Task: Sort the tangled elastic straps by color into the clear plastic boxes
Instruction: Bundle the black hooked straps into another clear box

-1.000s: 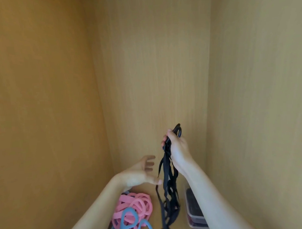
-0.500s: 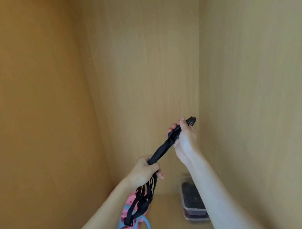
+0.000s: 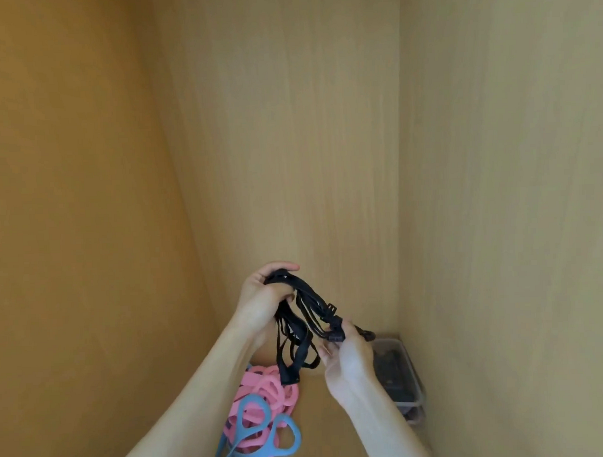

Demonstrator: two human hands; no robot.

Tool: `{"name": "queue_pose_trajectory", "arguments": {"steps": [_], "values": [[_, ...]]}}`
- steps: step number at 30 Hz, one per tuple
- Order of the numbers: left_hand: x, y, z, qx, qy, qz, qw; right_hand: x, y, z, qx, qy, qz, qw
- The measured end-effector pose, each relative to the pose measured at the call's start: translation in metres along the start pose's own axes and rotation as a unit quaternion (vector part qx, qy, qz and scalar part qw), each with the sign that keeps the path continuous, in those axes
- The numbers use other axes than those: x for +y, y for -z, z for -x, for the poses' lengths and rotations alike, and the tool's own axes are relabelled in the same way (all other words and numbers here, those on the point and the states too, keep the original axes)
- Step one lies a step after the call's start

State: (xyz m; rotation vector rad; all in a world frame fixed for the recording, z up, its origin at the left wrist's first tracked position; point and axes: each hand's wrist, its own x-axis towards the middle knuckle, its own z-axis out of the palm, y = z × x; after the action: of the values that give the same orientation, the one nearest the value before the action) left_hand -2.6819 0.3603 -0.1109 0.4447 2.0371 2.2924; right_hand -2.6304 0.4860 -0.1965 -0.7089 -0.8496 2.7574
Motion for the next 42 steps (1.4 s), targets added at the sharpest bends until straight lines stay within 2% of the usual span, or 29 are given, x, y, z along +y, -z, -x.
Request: {"name": "queue_pose_trajectory", "arguments": {"steps": [2,5,8,11,13,14,15,16,18,19,21,22,24,26,28,31,33,38,40,42], "values": [[0.007,-0.006,-0.002,-0.002,-0.015,-0.031,0.999,0.009,0.003,0.004,-0.029,-0.033,0.028,0.999],[0.017,-0.010,-0.006,0.015,-0.031,-0.065,0.997,0.014,0.014,0.009,-0.090,-0.038,0.087,0.991],[0.025,-0.012,-0.012,0.030,-0.042,-0.079,0.996,0.009,0.029,0.017,-0.192,-0.045,0.167,0.966],[0.032,-0.014,-0.019,0.042,-0.037,-0.077,0.995,-0.003,0.041,0.027,-0.330,-0.105,0.231,0.909],[0.035,-0.015,-0.022,0.038,-0.036,-0.076,0.996,-0.013,0.045,0.033,-0.405,-0.102,0.333,0.846],[0.036,-0.015,-0.024,0.031,-0.035,-0.076,0.996,-0.019,0.044,0.036,-0.421,-0.083,0.367,0.825],[0.037,-0.016,-0.026,0.021,-0.035,-0.078,0.996,-0.026,0.042,0.039,-0.424,-0.055,0.372,0.824],[0.038,-0.016,-0.027,0.010,-0.034,-0.081,0.996,-0.034,0.037,0.042,-0.412,-0.015,0.347,0.842],[0.040,-0.017,-0.029,-0.010,-0.029,-0.088,0.996,-0.053,0.026,0.043,-0.336,0.111,0.291,0.889],[0.040,-0.017,-0.030,-0.020,-0.027,-0.093,0.995,-0.062,0.020,0.040,-0.281,0.194,0.298,0.891],[0.040,-0.019,-0.031,-0.040,-0.026,-0.102,0.994,-0.077,0.008,0.029,-0.185,0.314,0.388,0.846],[0.039,-0.021,-0.032,-0.048,-0.027,-0.102,0.993,-0.081,0.001,0.023,-0.170,0.332,0.446,0.814],[0.037,-0.026,-0.031,-0.064,-0.023,-0.082,0.994,-0.080,-0.012,0.015,-0.186,0.296,0.520,0.779],[0.034,-0.034,-0.030,-0.079,-0.012,-0.020,0.997,-0.070,-0.024,0.009,-0.245,0.246,0.517,0.782],[0.031,-0.043,-0.028,-0.066,0.018,0.076,0.995,-0.055,-0.032,0.004,-0.289,0.222,0.462,0.809],[0.029,-0.045,-0.029,-0.017,0.075,0.205,0.976,-0.032,-0.031,-0.005,-0.298,0.136,0.318,0.890],[0.029,-0.036,-0.031,0.002,0.092,0.242,0.966,-0.022,-0.028,-0.005,-0.295,0.108,0.290,0.904],[0.010,0.002,-0.028,0.034,0.123,0.222,0.967,-0.024,-0.021,-0.013,-0.287,0.126,0.435,0.844],[-0.006,0.023,-0.021,-0.002,0.149,0.172,0.974,-0.030,-0.015,-0.018,-0.271,0.150,0.484,0.818],[-0.020,0.043,-0.012,-0.071,0.177,0.095,0.977,-0.035,-0.010,-0.023,-0.248,0.180,0.537,0.786]]}}
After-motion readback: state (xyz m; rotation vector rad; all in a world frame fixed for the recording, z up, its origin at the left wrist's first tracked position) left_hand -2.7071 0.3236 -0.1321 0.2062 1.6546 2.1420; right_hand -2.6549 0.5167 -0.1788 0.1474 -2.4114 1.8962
